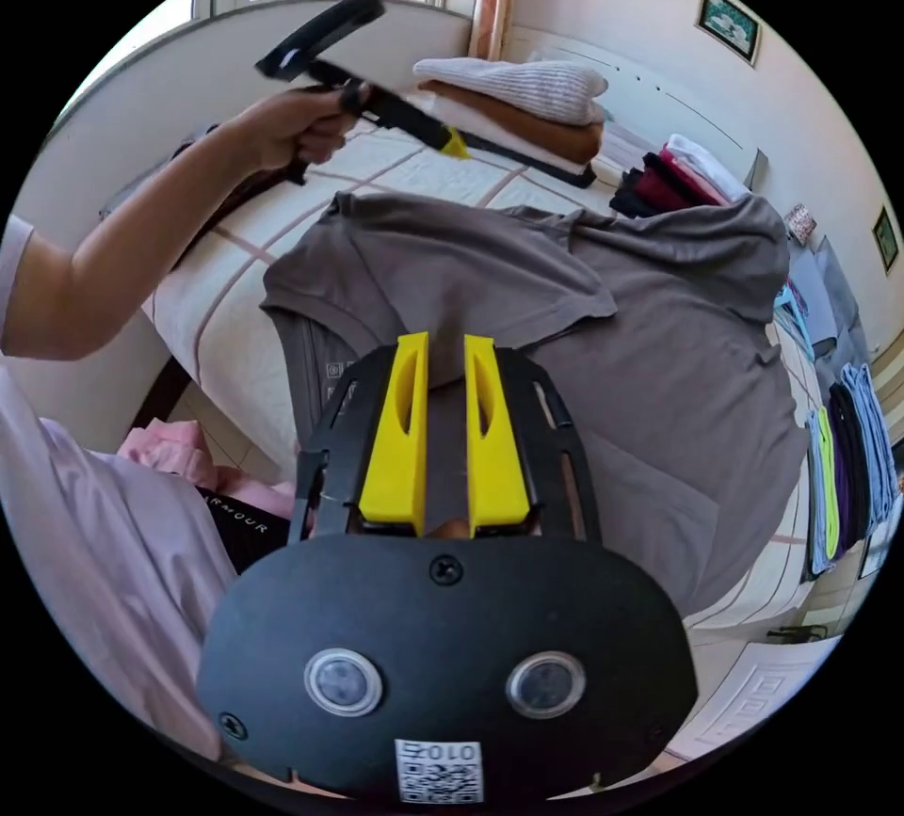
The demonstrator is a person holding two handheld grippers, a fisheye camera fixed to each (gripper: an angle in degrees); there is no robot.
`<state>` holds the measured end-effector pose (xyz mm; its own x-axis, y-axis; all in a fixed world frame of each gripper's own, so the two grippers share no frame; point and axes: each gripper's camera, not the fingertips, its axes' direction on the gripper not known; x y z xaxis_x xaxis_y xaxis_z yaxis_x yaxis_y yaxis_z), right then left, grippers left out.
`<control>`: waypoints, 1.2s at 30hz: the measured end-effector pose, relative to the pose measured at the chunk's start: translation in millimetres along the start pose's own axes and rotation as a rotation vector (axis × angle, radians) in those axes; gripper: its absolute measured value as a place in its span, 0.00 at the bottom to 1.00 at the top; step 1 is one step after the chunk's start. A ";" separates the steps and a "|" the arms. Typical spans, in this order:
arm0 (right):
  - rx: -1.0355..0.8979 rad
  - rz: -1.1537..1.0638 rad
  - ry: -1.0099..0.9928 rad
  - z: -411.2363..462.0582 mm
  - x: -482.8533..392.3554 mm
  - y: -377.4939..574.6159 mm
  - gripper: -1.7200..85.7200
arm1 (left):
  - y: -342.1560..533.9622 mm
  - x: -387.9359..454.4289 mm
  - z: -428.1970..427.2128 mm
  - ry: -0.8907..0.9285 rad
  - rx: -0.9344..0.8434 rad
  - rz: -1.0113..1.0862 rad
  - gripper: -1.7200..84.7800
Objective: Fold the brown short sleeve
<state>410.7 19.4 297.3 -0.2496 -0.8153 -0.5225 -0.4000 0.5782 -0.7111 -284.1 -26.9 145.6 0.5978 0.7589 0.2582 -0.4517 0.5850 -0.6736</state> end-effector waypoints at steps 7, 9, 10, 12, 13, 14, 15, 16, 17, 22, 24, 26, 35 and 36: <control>-0.026 -0.021 0.029 28.6 -20.1 8.3 0.08 | -80.9 -19.0 85.8 -0.014 -0.137 -0.126 0.14; -0.024 -0.029 0.043 33.3 -24.1 11.0 0.08 | -92.3 -18.2 104.6 -0.037 -0.186 -0.129 0.13; -0.020 -0.032 0.051 35.9 -26.1 13.1 0.08 | -97.8 -17.8 115.3 -0.079 -0.227 -0.125 0.11; -0.018 -0.042 0.061 39.2 -29.0 16.3 0.08 | -102.0 -18.6 123.4 -0.140 -0.260 -0.108 0.09; -0.017 -0.054 0.068 40.6 -31.0 18.4 0.08 | -102.3 -23.1 120.8 -0.155 -0.243 -0.121 0.08; -0.016 -0.063 0.075 42.9 -32.4 20.8 0.08 | -101.8 -26.8 118.2 -0.154 -0.231 -0.134 0.08; -0.013 -0.064 0.078 44.3 -32.7 22.3 0.08 | -99.1 -36.0 112.4 -0.140 -0.202 -0.168 0.07; -0.004 -0.058 0.080 48.0 -32.6 25.6 0.08 | -95.0 -46.0 109.3 -0.115 -0.187 -0.205 0.06; 0.007 -0.045 0.073 52.5 -31.6 29.1 0.08 | -92.8 -50.5 109.5 -0.101 -0.188 -0.219 0.06; 0.040 -0.023 0.028 60.8 -23.5 39.8 0.08 | -80.0 -64.3 103.0 -0.026 -0.161 -0.239 0.06; 0.033 -0.014 -0.023 56.4 -14.0 42.8 0.07 | -76.4 -63.8 82.6 -0.097 -0.076 -0.250 0.06; 0.105 0.060 -0.092 43.0 4.2 56.8 0.07 | -71.9 -59.0 56.9 -0.156 0.050 -0.252 0.06; 0.094 0.085 -0.078 63.3 4.9 52.7 0.08 | -100.6 -9.9 94.6 -0.126 -0.181 0.004 0.04; 0.068 0.086 -0.085 69.5 4.7 50.7 0.08 | -100.9 -14.4 101.2 -0.134 -0.202 -0.040 0.04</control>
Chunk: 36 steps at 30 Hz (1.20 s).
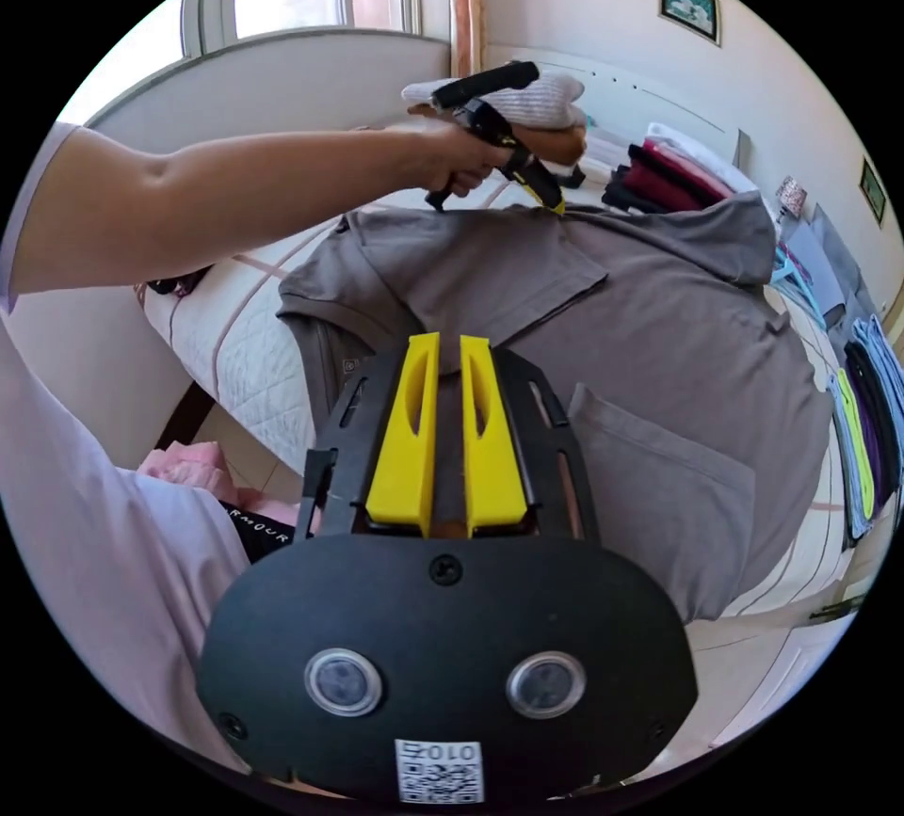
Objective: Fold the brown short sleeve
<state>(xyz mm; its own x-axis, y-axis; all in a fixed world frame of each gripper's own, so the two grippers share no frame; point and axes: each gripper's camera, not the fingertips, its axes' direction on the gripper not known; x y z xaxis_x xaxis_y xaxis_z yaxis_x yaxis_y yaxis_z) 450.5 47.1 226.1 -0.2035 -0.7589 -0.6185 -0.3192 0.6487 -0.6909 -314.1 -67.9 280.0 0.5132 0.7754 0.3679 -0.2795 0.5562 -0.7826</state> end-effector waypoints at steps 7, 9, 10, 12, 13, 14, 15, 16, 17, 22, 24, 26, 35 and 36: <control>0.000 0.091 0.016 -24.4 28.4 15.4 0.09 | 24.6 2.3 -66.7 0.090 0.143 -0.068 0.07; -0.028 0.137 0.053 -40.1 43.3 33.3 0.10 | 45.0 28.5 -95.6 0.064 0.150 0.052 0.08; -0.053 0.146 0.089 -49.1 48.3 49.4 0.11 | 63.1 52.1 -112.0 0.036 0.141 0.166 0.08; -0.107 0.102 0.128 -58.5 44.5 76.6 0.12 | 97.3 92.0 -130.7 -0.033 0.099 0.343 0.09; -0.140 0.040 0.113 -62.9 35.5 95.4 0.12 | 123.9 117.2 -139.4 -0.081 0.069 0.435 0.09; -0.166 -0.013 0.096 -66.2 24.5 113.3 0.12 | 137.7 128.9 -142.8 -0.096 0.059 0.474 0.09; -0.176 -0.036 0.091 -67.3 18.4 121.4 0.12 | 164.5 149.6 -148.7 -0.120 0.044 0.540 0.10; -0.196 -0.079 0.089 -68.3 5.7 135.2 0.13 | 188.2 167.0 -152.9 -0.144 0.032 0.583 0.10; -0.210 -0.117 0.091 -68.0 -7.0 145.2 0.13 | 198.5 174.8 -154.1 -0.159 0.024 0.599 0.10; -0.230 -0.233 0.086 -55.1 -45.2 143.9 0.13 | 244.0 229.3 -153.6 -0.268 -0.094 0.756 0.10; -0.245 -0.281 0.098 -43.3 -54.4 136.3 0.13 | 246.4 245.3 -157.5 -0.314 -0.113 0.832 0.11; -0.271 -0.323 0.126 -27.1 -61.6 126.0 0.13 | 243.0 257.6 -159.4 -0.353 -0.156 0.892 0.11; -0.320 -0.337 0.079 1.5 -52.7 109.9 0.11 | 215.4 289.9 -158.6 -0.453 -0.271 1.109 0.14; -0.320 -0.335 0.074 1.3 -52.2 109.5 0.11 | 209.2 291.6 -161.2 -0.460 -0.261 1.119 0.13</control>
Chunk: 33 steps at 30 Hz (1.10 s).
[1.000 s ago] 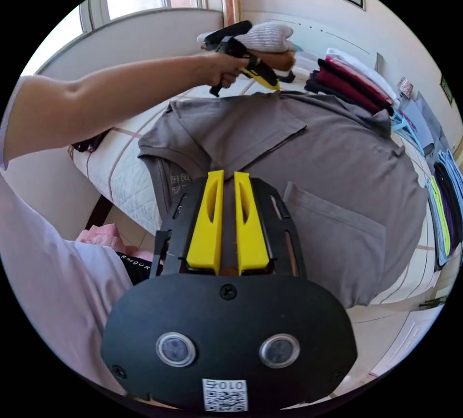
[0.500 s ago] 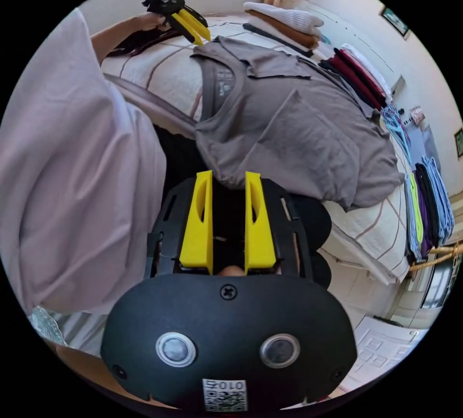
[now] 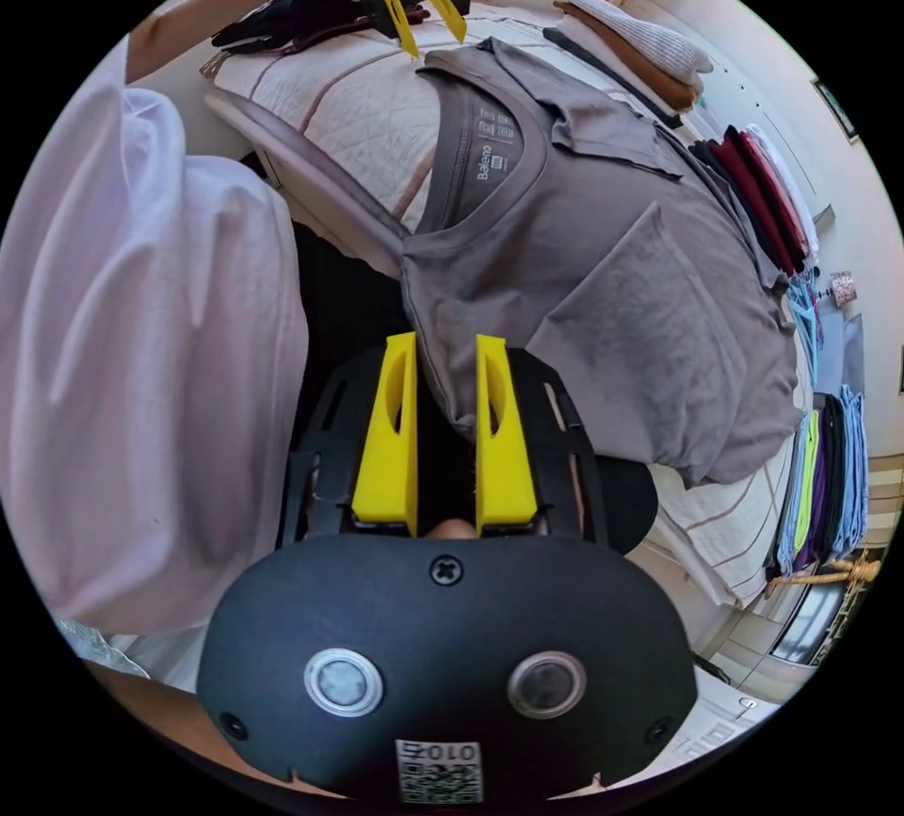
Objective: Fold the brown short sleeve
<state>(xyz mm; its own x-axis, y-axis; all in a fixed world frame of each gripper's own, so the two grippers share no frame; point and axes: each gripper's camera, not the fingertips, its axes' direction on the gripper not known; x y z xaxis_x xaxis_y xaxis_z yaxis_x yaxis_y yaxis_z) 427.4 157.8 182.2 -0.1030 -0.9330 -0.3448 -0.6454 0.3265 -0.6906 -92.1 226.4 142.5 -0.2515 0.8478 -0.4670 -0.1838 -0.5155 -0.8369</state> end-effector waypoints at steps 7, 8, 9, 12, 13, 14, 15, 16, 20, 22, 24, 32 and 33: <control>-0.030 -0.053 0.031 11.5 -8.4 -7.1 0.10 | -22.6 -25.9 9.1 0.119 -0.028 0.092 0.09; -0.025 -0.056 0.028 13.1 -9.4 -6.4 0.10 | -23.8 -28.2 8.4 0.128 -0.029 0.094 0.09; -0.025 -0.055 0.023 14.1 -9.1 -5.9 0.10 | -25.5 -32.0 6.7 0.137 -0.027 0.097 0.08; -0.019 -0.039 0.004 19.6 -6.3 -1.8 0.08 | -28.1 -40.0 5.9 0.187 -0.019 0.111 0.06; -0.011 -0.027 -0.002 20.9 -4.1 0.5 0.07 | -28.7 -44.5 5.3 0.204 -0.018 0.107 0.05; -0.015 0.005 -0.010 21.7 -0.1 2.2 0.06 | -28.7 -47.3 4.7 0.198 -0.019 0.096 0.04; -0.022 0.028 0.000 21.9 2.2 3.2 0.06 | -28.8 -51.4 2.7 0.187 -0.023 0.089 0.03; -0.025 0.045 0.015 19.1 4.5 7.1 0.05 | -29.2 -56.1 0.4 0.203 -0.030 0.082 0.03; 0.069 0.121 0.042 -23.0 17.4 37.1 0.04 | -29.8 -66.0 -12.9 0.188 -0.039 0.066 0.02; 0.109 0.154 0.046 -46.9 23.4 55.9 0.04 | -30.0 -69.7 -26.7 0.173 -0.050 0.066 0.02; 0.152 0.177 0.051 -72.8 26.2 75.2 0.03 | -30.9 -70.1 -41.8 0.152 -0.048 0.077 0.02; 0.161 0.172 0.170 -158.5 14.3 140.3 0.03 | -46.3 -52.1 -122.6 0.089 -0.006 0.195 0.02; 0.159 0.168 0.163 -161.9 12.8 144.5 0.03 | -48.3 -44.5 -130.4 0.097 -0.019 0.220 0.02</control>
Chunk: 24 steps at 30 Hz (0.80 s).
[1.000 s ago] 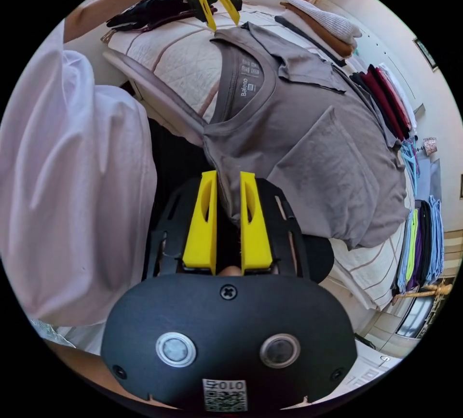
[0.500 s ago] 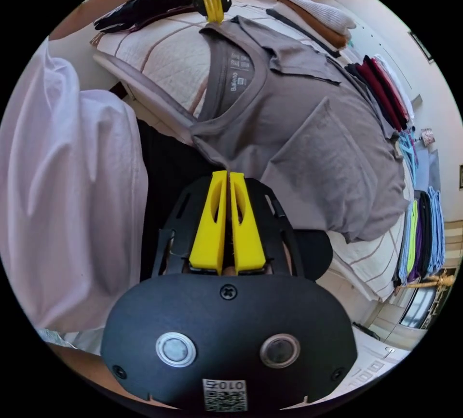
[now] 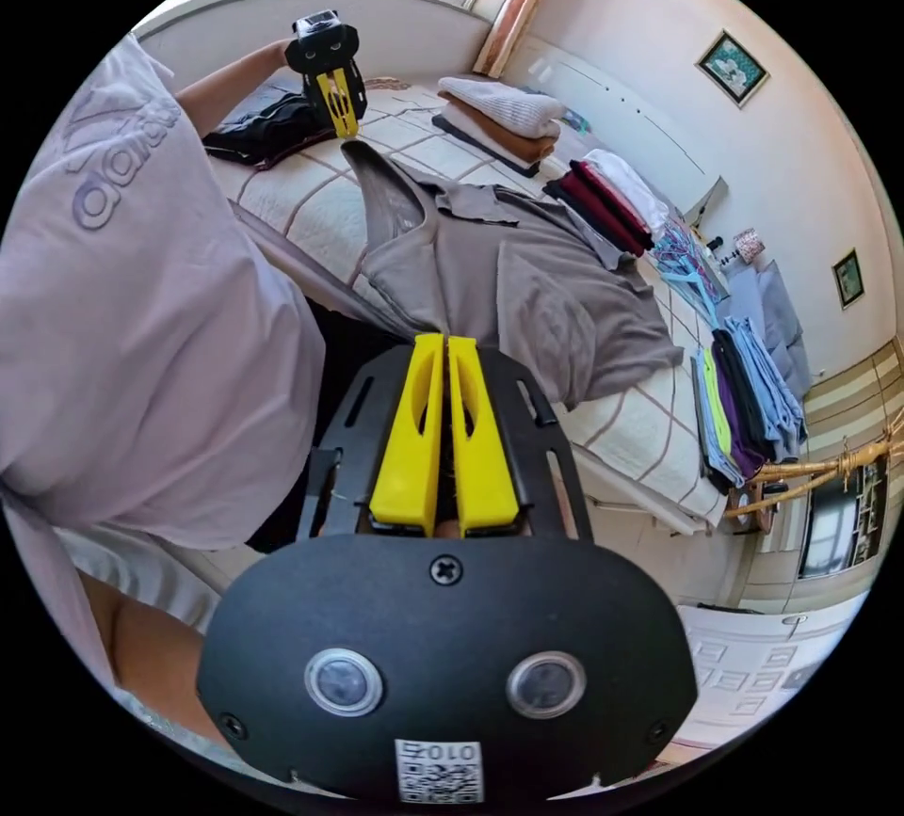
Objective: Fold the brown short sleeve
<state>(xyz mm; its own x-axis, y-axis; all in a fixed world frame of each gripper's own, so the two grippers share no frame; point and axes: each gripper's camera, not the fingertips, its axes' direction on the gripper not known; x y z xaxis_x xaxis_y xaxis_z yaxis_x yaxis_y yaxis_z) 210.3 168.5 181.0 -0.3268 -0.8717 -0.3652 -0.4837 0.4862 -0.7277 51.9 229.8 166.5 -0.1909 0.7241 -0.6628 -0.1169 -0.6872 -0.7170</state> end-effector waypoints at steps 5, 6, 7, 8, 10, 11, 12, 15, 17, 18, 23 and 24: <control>-0.064 -0.044 -0.174 1.6 -15.3 37.3 0.03 | -7.0 35.7 -14.4 0.106 -0.038 0.055 0.02; -0.085 -0.036 -0.201 8.7 -15.9 42.5 0.03 | -7.9 42.9 -13.5 0.143 -0.022 0.062 0.02; -0.122 -0.010 -0.245 23.9 -15.9 53.0 0.03 | -8.8 48.2 -10.8 0.185 0.008 0.072 0.02; -0.141 0.017 -0.280 37.0 -15.3 62.2 0.03 | -9.2 50.0 -8.5 0.202 0.022 0.077 0.02; -0.120 0.047 -0.316 47.0 -11.0 70.9 0.03 | -10.5 47.9 4.2 0.226 0.013 0.082 0.02; -0.085 0.062 -0.329 47.7 -4.1 73.9 0.03 | -10.5 45.3 7.5 0.224 -0.004 0.085 0.02; -0.066 0.070 -0.331 47.0 0.8 74.9 0.03 | -9.0 36.5 11.9 0.211 -0.031 0.089 0.02; 0.017 0.146 -0.299 41.4 41.6 78.3 0.03 | 5.6 -12.0 7.4 0.136 -0.005 0.059 0.02; 0.040 0.268 -0.277 45.1 91.1 79.6 0.03 | 19.0 -58.1 1.1 0.074 0.070 -0.007 0.02; 0.045 0.304 -0.278 47.9 104.6 80.0 0.03 | 26.3 -92.3 1.3 0.065 0.127 -0.060 0.02; 0.047 0.605 -0.394 117.0 214.6 87.1 0.03 | 14.2 -210.4 61.7 0.140 0.150 -0.185 0.02; 0.036 0.632 -0.410 128.8 223.4 87.6 0.03 | 4.2 -229.9 87.3 0.194 0.115 -0.193 0.02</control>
<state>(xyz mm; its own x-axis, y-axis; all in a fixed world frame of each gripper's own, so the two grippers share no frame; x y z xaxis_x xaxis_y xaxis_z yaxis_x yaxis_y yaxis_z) 199.5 8.4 -39.1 -0.2013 -0.3837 -0.9013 -0.2755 0.9051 -0.3238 10.2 55.3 334.7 0.0342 0.8320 -0.5537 -0.2444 -0.5302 -0.8119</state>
